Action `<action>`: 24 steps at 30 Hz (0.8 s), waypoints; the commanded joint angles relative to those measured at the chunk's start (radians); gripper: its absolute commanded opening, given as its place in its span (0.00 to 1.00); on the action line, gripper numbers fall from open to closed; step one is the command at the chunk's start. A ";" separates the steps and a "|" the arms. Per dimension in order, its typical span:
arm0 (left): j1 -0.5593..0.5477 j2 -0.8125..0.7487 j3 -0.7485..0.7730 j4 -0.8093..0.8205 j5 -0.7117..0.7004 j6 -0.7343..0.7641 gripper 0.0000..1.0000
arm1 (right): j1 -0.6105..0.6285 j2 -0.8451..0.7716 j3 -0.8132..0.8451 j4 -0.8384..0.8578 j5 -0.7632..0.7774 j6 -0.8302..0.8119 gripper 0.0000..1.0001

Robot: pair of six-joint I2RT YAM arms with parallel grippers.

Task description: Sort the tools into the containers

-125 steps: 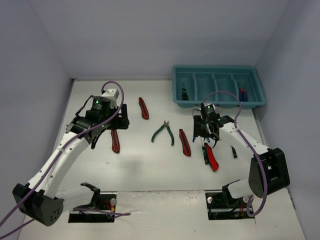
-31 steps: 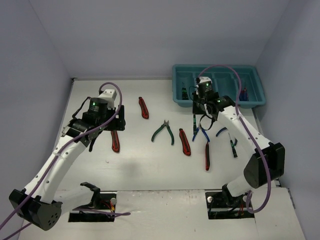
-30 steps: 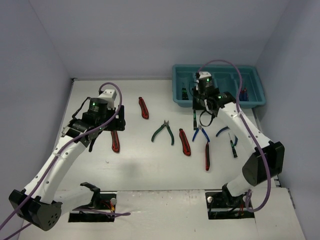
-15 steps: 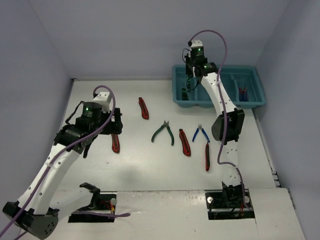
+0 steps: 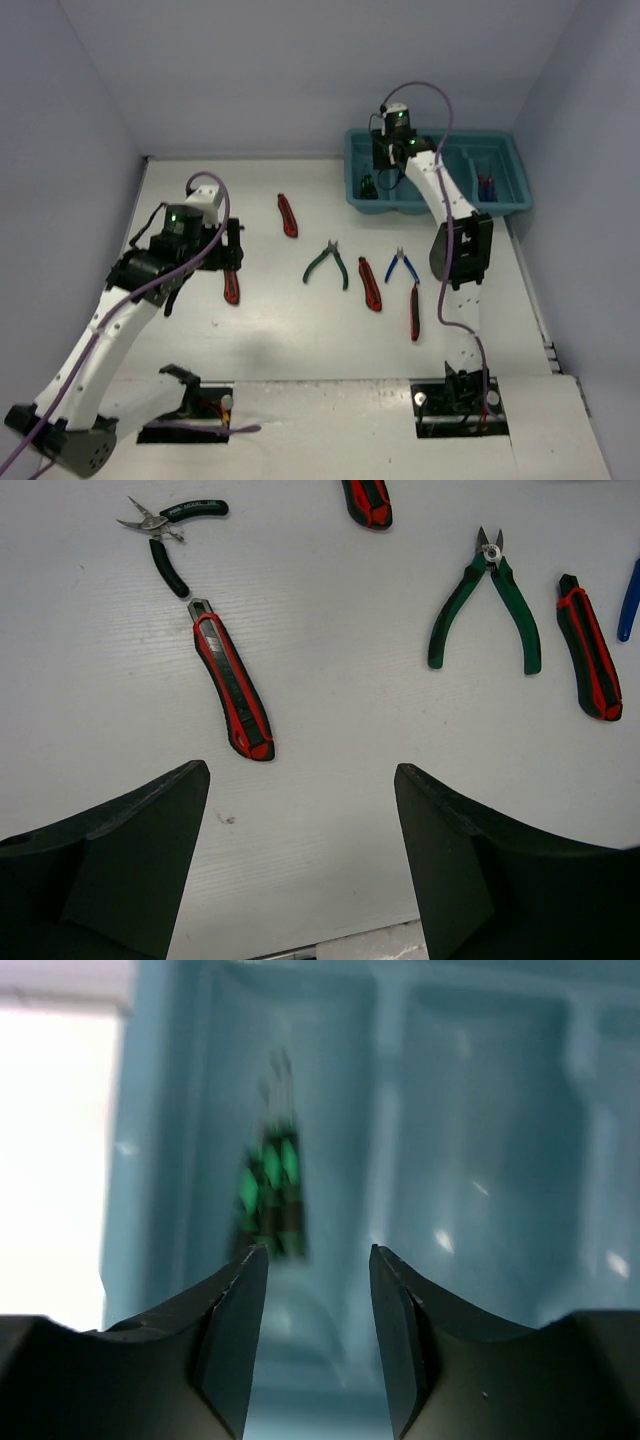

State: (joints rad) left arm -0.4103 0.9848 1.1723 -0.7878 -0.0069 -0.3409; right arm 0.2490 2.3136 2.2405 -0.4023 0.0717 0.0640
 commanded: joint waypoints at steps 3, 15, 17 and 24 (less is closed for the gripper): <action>0.001 0.059 0.099 0.021 -0.017 0.085 0.72 | -0.098 -0.405 -0.436 0.053 0.010 -0.077 0.44; 0.001 0.031 0.075 0.051 0.000 0.199 0.72 | -0.345 -0.808 -1.113 0.014 -0.009 -0.027 0.48; 0.001 0.012 0.047 0.050 0.007 0.205 0.72 | -0.366 -0.796 -1.123 -0.005 -0.034 -0.043 0.48; 0.001 -0.037 -0.031 0.077 0.045 0.219 0.72 | -0.379 -0.724 -1.164 -0.010 -0.091 -0.118 0.45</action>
State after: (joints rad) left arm -0.4103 0.9686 1.1591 -0.7722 0.0082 -0.1563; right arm -0.1303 1.5660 1.0989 -0.4223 0.0231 0.0079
